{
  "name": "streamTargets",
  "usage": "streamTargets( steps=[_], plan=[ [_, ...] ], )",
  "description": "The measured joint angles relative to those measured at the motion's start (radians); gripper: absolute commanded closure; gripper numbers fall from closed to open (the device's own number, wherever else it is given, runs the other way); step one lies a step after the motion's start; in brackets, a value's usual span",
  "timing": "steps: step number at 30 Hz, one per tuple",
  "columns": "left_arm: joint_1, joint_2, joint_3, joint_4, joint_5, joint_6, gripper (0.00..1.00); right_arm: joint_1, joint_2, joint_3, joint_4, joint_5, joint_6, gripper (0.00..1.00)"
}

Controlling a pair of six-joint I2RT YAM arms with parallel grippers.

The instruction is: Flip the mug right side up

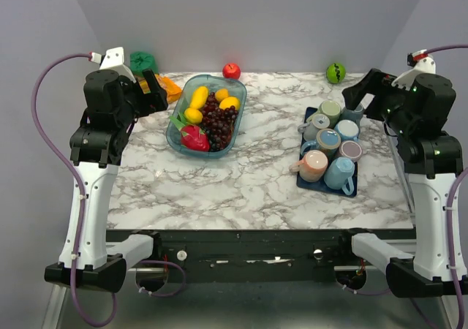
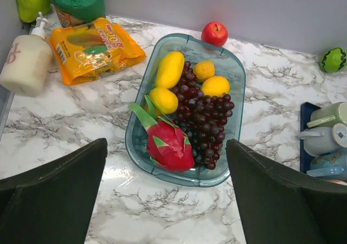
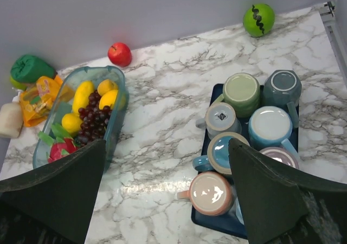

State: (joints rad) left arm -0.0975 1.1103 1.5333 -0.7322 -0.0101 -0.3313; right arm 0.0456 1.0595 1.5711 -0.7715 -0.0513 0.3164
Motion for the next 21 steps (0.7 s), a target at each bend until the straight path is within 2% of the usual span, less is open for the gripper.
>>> streamTargets(
  steps=[6, 15, 21],
  plan=[
    [0.0, 0.003, -0.003, -0.003, 0.0, -0.039, 0.01, 0.0, 0.008, -0.037, -0.068, 0.008, 0.001, 0.0],
    [0.005, 0.005, -0.157, -0.007, -0.084, -0.243, 0.01, 0.0, -0.079, -0.312, -0.186, 0.008, -0.005, 0.0],
    [0.017, 0.006, -0.251, 0.043, -0.031, -0.238, 0.01, 0.0, -0.137, -0.455, -0.253, 0.01, -0.011, 0.0]
  ],
)
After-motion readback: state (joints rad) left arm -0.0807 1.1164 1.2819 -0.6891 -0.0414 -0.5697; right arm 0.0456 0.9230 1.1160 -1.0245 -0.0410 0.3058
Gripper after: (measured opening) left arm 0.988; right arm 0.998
